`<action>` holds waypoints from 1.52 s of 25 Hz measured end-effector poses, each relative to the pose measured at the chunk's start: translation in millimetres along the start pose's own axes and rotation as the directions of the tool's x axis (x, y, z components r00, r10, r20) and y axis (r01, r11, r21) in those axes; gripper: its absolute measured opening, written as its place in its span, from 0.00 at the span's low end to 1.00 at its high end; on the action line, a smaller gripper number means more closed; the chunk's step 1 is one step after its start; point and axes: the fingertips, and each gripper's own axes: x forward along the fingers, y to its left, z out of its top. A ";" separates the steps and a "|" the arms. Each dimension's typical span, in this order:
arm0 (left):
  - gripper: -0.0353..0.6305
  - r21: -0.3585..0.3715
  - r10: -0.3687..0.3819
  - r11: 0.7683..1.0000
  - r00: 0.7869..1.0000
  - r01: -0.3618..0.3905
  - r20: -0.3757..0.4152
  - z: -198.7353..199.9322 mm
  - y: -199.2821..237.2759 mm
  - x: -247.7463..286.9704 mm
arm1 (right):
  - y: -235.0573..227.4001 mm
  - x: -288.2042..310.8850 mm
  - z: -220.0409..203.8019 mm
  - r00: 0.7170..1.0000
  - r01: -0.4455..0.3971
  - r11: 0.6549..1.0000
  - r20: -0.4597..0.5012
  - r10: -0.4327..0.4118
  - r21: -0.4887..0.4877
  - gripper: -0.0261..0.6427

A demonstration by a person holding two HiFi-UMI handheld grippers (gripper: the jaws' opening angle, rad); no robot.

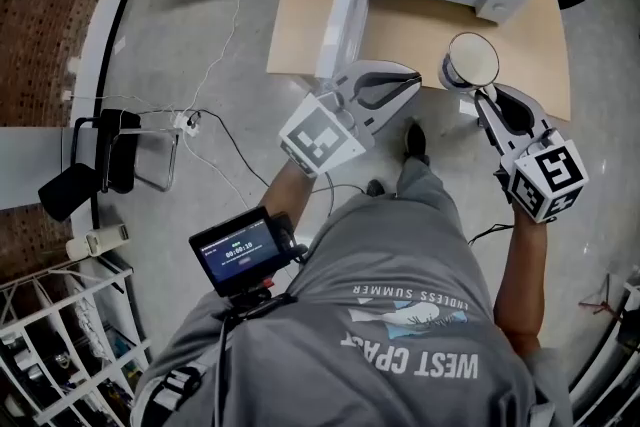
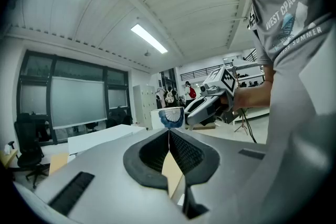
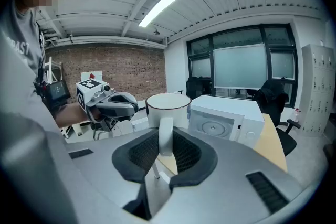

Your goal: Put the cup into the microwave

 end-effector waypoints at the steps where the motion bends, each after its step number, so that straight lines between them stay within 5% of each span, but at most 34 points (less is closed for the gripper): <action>1: 0.09 -0.002 0.003 1.000 1.000 -0.003 -0.004 -0.5 0.5 -0.4 | -0.9 2.0 0.0 1.000 -0.003 1.000 0.000 0.003 0.002 0.14; 10: 0.09 -0.041 0.029 0.999 0.999 -0.030 -0.021 -2.6 28.5 23.2 | -40.7 27.2 9.0 0.999 -0.014 1.000 -0.031 0.015 0.021 0.14; 18: 0.09 -0.132 0.083 0.987 0.995 -0.090 -0.060 -49.1 78.7 59.3 | -113.8 101.5 -20.0 0.996 -0.042 0.997 -0.075 0.047 0.063 0.14; 38: 0.09 -0.293 0.163 0.933 0.971 -0.209 -0.174 -120.4 151.9 124.0 | -264.8 289.8 -88.6 0.977 -0.038 0.987 -0.200 0.069 0.157 0.14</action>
